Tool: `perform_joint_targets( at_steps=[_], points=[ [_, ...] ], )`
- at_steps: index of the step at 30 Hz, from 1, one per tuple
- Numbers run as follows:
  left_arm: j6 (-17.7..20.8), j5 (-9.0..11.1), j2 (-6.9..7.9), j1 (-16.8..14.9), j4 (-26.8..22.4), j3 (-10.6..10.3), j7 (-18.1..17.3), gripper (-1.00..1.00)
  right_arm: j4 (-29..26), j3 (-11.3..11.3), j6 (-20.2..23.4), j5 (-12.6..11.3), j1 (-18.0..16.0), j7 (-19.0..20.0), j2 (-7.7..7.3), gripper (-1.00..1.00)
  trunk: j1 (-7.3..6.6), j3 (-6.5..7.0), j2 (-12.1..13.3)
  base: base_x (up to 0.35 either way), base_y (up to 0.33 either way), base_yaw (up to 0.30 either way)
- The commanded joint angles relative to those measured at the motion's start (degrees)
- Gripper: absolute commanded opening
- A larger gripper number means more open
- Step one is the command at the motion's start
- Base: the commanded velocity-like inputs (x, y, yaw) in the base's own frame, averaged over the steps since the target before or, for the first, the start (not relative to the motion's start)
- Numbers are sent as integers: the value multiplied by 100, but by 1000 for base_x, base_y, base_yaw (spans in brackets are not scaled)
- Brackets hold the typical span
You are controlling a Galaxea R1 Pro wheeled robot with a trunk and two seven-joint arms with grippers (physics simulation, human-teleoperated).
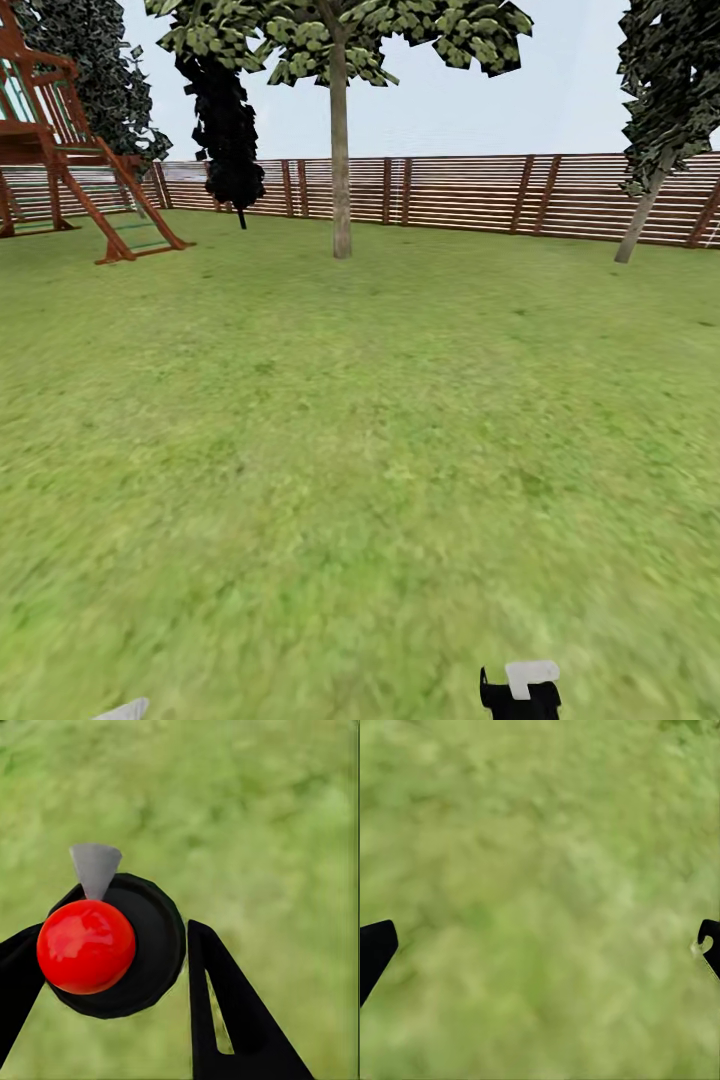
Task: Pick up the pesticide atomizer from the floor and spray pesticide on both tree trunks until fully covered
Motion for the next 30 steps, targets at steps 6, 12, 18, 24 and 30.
perform_joint_targets(
  at_steps=[6,12,18,24,30],
  points=[
    [0,0,-5,0,0,3,-1,-100,1,0,0,0,0,0,0,100,0,0,0,340,0,0],
    [0,0,-10,0,0,-3,-1,-100,3,0,0,0,0,0,0,100,0,0,0,340,0,0],
    [0,0,-16,0,0,-3,-1,-100,2,0,0,0,0,0,0,100,0,0,0,340,0,0],
    [0,-1,-16,0,0,-3,-1,-100,3,0,0,0,0,0,0,100,0,0,0,340,0,0],
    [0,0,-16,0,0,-3,-1,-100,0,0,0,0,0,0,0,100,0,0,0,340,0,0]
  ],
)
